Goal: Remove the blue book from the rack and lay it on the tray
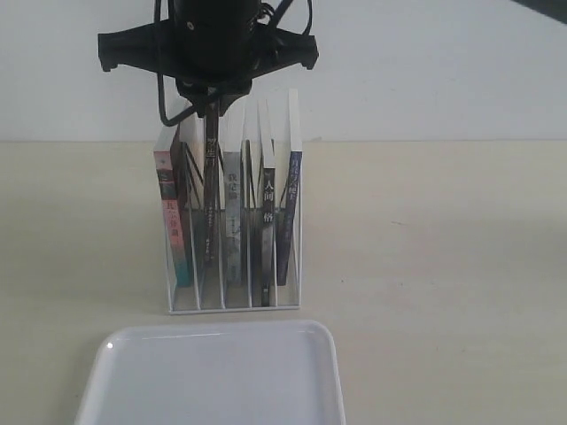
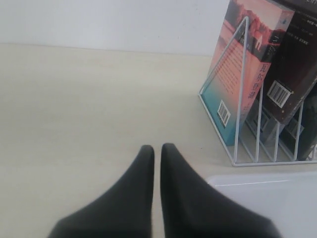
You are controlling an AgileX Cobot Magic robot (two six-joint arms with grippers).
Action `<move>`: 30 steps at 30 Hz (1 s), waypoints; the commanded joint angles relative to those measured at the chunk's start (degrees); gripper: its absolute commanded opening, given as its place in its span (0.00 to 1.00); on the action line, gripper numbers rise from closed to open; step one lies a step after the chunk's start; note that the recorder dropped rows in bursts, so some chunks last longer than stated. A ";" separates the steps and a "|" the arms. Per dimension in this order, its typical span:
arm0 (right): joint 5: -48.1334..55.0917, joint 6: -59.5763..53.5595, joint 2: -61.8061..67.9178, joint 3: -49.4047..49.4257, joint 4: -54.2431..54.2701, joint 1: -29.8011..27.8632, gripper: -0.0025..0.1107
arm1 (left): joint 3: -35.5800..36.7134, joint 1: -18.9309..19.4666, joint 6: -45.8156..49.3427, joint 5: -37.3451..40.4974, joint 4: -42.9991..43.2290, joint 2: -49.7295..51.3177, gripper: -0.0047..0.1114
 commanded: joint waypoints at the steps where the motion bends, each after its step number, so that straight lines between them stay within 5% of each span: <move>1: -0.90 0.61 -1.12 -0.23 -2.19 -0.08 0.02 | -0.24 0.06 -0.36 -0.25 0.25 -0.17 0.08; 30: -4.12 1.92 6.80 -0.23 -1.34 0.67 0.02 | -0.24 0.06 -0.36 -0.25 0.25 -0.17 0.08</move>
